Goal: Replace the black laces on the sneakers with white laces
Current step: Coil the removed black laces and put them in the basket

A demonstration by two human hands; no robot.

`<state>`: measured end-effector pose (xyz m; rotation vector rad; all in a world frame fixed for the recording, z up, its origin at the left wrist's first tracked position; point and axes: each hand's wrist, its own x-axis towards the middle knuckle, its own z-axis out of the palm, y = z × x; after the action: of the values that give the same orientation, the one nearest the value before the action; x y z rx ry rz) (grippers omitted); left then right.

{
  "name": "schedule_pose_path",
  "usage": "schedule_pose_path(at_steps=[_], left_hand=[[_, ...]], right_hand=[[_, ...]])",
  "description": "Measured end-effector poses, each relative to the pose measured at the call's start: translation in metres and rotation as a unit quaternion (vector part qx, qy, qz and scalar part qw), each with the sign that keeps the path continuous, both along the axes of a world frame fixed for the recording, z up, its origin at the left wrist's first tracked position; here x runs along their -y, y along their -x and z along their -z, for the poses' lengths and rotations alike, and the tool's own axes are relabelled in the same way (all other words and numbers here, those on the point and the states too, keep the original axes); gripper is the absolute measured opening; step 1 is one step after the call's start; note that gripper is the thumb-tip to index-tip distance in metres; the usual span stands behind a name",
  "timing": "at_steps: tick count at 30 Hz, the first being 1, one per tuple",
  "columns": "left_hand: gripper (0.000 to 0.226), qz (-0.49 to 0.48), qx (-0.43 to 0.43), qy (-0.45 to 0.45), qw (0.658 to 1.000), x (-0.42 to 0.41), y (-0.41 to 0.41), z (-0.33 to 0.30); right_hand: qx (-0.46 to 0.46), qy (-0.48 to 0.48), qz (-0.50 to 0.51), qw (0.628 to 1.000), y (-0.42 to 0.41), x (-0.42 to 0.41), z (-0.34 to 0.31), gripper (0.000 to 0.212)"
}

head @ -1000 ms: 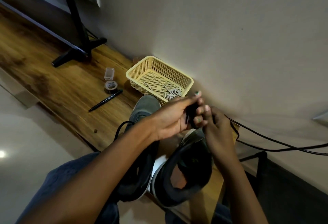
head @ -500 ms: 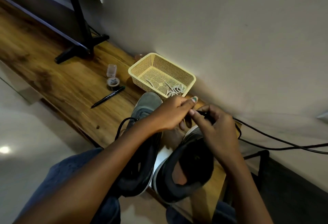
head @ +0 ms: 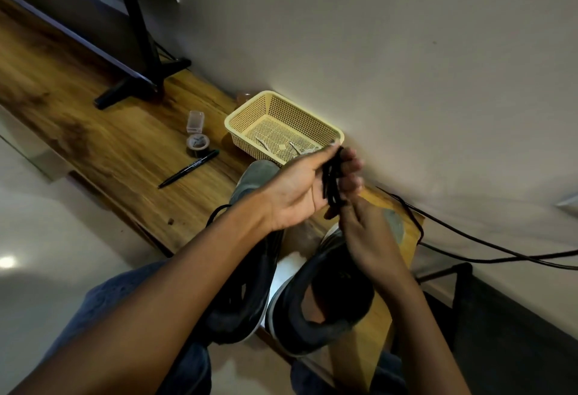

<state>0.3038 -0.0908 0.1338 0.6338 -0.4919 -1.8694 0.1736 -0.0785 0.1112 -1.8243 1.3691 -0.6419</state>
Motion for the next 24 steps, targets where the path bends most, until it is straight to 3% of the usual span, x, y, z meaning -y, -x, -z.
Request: schedule_pose_path(at_steps=[2, 7, 12, 17, 21, 24], left_hand=[[0.038, -0.040, 0.023, 0.027, 0.999, 0.002, -0.002, 0.002], [0.038, -0.077, 0.276, 0.105, 0.952, 0.001, 0.001, 0.011], [0.036, -0.038, 0.520, 0.156, 0.839, -0.004, -0.004, 0.019], [0.053, 0.075, 0.490, 0.119, 0.860, -0.008, -0.005, 0.013], [0.053, 0.136, 0.330, 0.055, 0.932, -0.006, -0.002, 0.006], [0.044, 0.094, 0.151, -0.002, 0.984, -0.003, 0.001, 0.000]], right_hand=[[-0.028, -0.005, -0.050, 0.998, -0.004, -0.003, 0.004, 0.027], [0.000, 0.027, -0.057, 0.998, -0.005, -0.007, 0.001, 0.017], [0.039, 0.089, 0.043, 0.994, 0.000, -0.003, -0.007, 0.013], [0.035, 0.140, 0.135, 0.980, 0.004, 0.000, -0.008, 0.039], [0.033, 0.082, 0.156, 0.984, 0.006, 0.004, -0.003, 0.038], [0.011, 0.035, 0.110, 0.993, 0.005, 0.004, 0.001, 0.040]])
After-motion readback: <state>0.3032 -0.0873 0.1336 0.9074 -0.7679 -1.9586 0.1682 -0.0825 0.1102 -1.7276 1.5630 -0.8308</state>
